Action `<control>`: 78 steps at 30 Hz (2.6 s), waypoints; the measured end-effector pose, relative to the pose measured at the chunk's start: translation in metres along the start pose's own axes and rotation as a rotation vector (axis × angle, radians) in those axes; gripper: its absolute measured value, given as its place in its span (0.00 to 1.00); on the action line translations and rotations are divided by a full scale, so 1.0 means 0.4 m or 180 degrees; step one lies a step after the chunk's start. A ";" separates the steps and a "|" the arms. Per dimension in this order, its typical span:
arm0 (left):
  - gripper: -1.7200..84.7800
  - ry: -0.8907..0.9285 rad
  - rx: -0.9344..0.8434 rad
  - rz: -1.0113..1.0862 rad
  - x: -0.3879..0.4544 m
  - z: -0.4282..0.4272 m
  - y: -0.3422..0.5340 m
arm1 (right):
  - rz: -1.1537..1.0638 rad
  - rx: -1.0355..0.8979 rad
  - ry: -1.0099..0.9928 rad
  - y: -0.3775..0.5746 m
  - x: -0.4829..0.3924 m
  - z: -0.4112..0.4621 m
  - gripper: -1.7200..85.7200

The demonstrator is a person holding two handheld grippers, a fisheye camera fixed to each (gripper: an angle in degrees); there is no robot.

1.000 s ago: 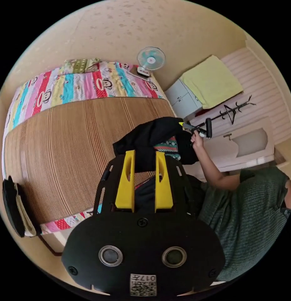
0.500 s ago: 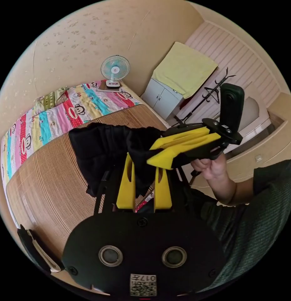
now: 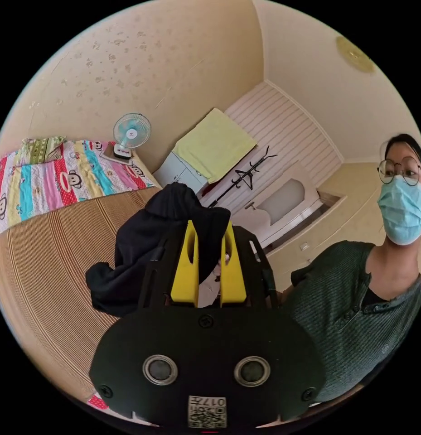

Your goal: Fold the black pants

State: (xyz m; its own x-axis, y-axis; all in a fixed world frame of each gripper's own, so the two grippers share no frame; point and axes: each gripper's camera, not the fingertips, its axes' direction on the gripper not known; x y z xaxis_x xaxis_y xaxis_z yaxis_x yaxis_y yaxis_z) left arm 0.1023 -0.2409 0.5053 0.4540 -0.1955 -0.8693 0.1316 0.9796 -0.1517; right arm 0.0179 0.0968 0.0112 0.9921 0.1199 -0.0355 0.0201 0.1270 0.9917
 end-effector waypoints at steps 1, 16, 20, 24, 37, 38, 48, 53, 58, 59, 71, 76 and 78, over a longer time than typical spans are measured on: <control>0.10 0.0074 -0.0018 0.0162 0.034 -0.016 -0.010 | -0.0020 0.0064 0.0073 -0.001 0.029 0.005 0.30; 0.09 0.2932 0.0728 0.2268 0.282 -0.307 -0.081 | -0.2309 -0.0626 -0.2942 -0.371 -0.060 0.139 0.45; 0.09 0.3628 0.0748 0.2459 0.304 -0.280 -0.104 | -0.2886 -0.0869 -0.4708 -0.357 -0.229 0.199 0.29; 0.09 0.3560 0.0675 0.2450 0.345 -0.323 -0.114 | -0.3044 -0.0780 -0.5369 -0.343 -0.229 0.149 0.11; 0.10 0.1429 0.0618 0.1434 0.457 -0.462 -0.259 | -0.4064 0.0736 -0.1244 -0.502 -0.462 -0.678 0.11; 0.10 0.1462 0.0687 0.1393 0.453 -0.481 -0.270 | -0.4185 0.0545 -0.1161 -0.548 -0.536 -0.656 0.11; 0.10 0.0256 0.1905 -0.0239 0.146 -0.938 -0.214 | -0.2909 -0.1591 -0.0630 -0.921 -0.631 0.203 0.24; 0.11 -0.1235 0.2040 -0.2475 -0.212 -1.146 0.128 | -0.1622 -0.2086 -0.1163 -0.751 -0.223 0.502 0.18; 0.08 -0.1106 0.2049 -0.4223 -0.371 -1.203 0.475 | 0.0122 -0.2243 -0.1214 -0.435 0.285 0.502 0.15; 0.08 -0.1071 0.1975 -0.4301 -0.378 -1.203 0.478 | 0.0624 -0.2050 -0.1215 -0.350 0.395 0.447 0.15; 0.20 -0.1646 0.0739 -0.4584 -0.667 -1.377 0.122 | 0.2734 -0.0115 0.0042 -0.115 0.771 0.028 0.19; 0.22 -0.2048 0.0420 -0.4882 -0.767 -1.467 -0.011 | 0.2821 0.0064 0.0340 -0.217 0.824 0.010 0.18; 0.20 -0.1924 0.0255 -0.4990 -0.799 -1.468 -0.037 | 0.2963 0.0016 0.0333 -0.238 0.844 0.006 0.16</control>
State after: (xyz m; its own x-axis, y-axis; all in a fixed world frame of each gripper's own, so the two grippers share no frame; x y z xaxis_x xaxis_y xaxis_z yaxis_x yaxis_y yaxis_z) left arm -0.5622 -0.1662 0.5091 0.0976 -0.9188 0.3826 0.7858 -0.1647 -0.5962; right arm 0.3514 0.1228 -0.0948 0.5931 0.2590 0.7624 -0.7759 -0.0689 0.6270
